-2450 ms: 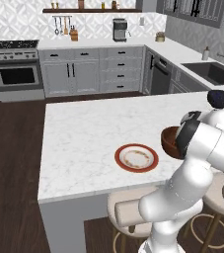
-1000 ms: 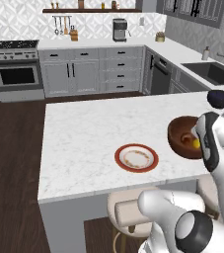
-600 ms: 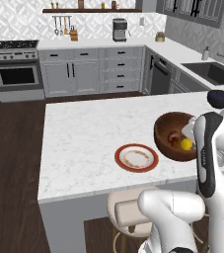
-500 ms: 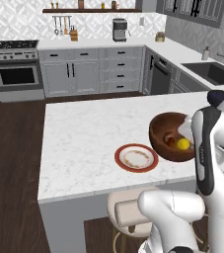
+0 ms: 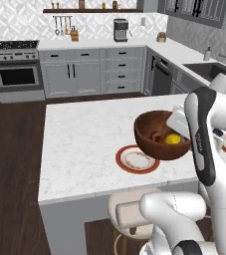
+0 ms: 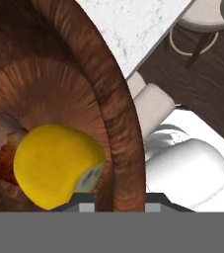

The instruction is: Pick the chicken drumstick and lemon from their plates and place them in the bowl. Then put the bowl in the fridge.

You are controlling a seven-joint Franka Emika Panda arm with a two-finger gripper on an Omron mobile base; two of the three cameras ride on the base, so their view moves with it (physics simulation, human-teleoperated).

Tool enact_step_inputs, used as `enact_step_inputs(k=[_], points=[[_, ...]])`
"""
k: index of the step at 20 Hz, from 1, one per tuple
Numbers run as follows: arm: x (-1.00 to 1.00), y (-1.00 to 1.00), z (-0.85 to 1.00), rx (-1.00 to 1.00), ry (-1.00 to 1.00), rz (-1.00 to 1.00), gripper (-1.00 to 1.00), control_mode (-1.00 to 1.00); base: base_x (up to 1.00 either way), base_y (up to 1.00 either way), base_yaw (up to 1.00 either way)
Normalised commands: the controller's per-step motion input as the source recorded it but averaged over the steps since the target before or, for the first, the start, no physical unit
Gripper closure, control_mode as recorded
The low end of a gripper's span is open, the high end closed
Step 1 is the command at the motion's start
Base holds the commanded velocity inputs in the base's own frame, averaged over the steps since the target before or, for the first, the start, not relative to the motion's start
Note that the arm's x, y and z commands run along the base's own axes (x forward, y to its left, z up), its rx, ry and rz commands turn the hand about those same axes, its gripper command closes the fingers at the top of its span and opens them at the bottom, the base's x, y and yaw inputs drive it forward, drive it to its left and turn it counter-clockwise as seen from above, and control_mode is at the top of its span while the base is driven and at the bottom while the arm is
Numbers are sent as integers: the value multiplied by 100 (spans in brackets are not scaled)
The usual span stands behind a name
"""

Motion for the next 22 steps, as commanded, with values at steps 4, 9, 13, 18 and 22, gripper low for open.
enact_step_inputs(k=[4,9,13,18,22], points=[[-60,14,14,6,8,0,100,-100,0,0,0],[-18,1,5,0,4,0,100,100,-68,6,0],[0,0,0,0,0,0,100,100,-82,57,6],[0,0,0,0,0,0,100,100,-60,100,16],[0,0,0,0,0,0,100,100,-7,100,17]])
